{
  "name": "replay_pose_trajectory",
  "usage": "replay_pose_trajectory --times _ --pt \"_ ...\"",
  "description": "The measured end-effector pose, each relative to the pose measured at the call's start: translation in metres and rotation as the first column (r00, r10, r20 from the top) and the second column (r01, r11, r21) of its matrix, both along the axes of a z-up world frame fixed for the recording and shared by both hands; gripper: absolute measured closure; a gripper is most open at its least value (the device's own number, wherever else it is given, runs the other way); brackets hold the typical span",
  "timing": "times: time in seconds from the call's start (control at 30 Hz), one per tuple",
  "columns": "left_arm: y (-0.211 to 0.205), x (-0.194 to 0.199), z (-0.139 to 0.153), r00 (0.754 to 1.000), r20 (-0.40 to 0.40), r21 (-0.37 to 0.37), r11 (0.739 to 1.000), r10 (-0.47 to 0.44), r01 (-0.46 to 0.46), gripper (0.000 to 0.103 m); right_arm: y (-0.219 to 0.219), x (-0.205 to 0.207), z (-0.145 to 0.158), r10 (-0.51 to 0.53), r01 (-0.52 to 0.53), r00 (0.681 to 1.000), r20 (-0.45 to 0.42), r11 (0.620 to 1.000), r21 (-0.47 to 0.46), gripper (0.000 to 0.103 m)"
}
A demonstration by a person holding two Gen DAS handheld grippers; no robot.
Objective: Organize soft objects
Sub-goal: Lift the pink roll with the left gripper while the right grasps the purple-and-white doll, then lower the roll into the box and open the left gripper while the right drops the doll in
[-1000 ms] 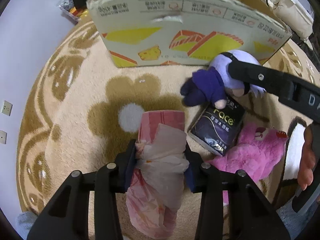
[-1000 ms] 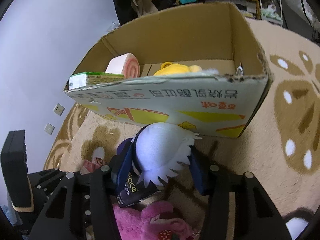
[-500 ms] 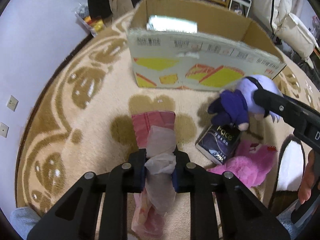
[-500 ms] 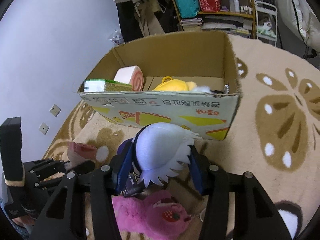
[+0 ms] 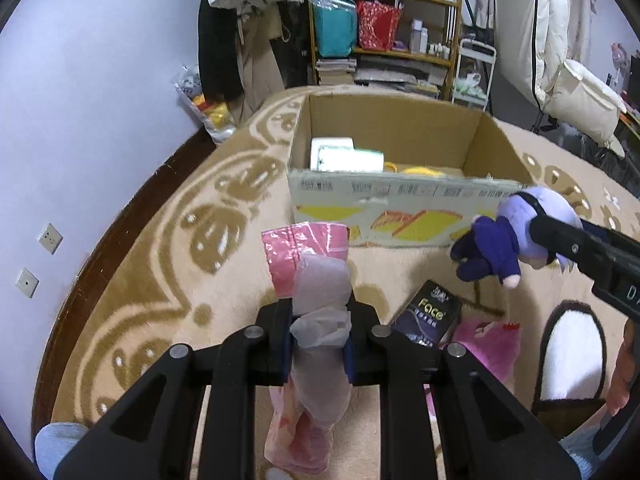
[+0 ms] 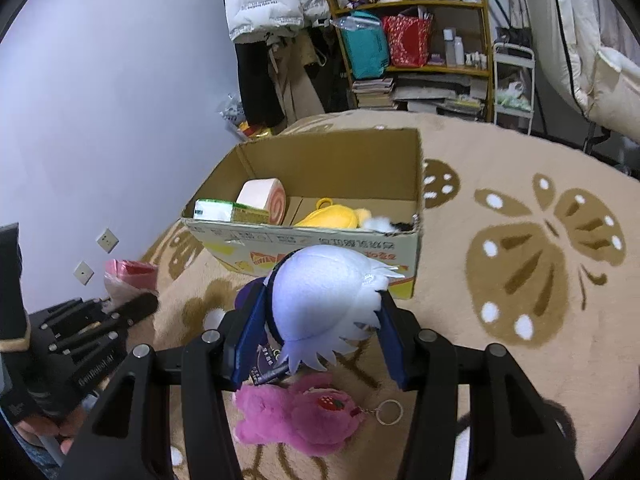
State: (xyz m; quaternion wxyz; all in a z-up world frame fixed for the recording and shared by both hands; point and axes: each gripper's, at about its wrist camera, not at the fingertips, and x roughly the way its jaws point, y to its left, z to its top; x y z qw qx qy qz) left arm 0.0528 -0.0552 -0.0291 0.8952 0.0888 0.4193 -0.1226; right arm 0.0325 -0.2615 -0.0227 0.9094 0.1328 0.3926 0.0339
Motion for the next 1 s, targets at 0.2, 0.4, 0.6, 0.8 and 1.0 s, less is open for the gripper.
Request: replay_pose_trajectory --times 0.2,0.4,0.6,0.8,1.0 --pt "0.000 0.001 0.025 0.997 0.081 0.009 1.000 -0.002 0.002 0.085 -0.008 -0.007 0.014 -0.014 0.012 0.999 0.042 1.000 0.026 0.048" --pt "-0.003 0.013 0.046 0.990 0.144 0.009 1.000 -0.004 0.003 0.085 -0.009 -0.006 0.033 -0.025 0.026 0.995 0.099 1.000 -0.008 0.047" --pt "-0.006 0.028 0.065 0.981 0.195 -0.027 1.000 -0.008 0.013 0.085 -0.010 -0.002 0.045 -0.038 0.043 0.989 0.143 0.998 -0.034 0.047" --pt "-0.016 0.040 0.067 0.979 0.203 -0.009 1.000 -0.020 0.022 0.085 -0.006 0.004 0.046 -0.034 0.044 0.986 0.163 0.998 -0.054 0.047" --pt "-0.026 0.055 0.068 0.979 0.202 -0.015 0.999 -0.024 0.028 0.085 -0.002 0.013 0.049 -0.019 0.034 0.976 0.218 0.997 -0.065 0.047"
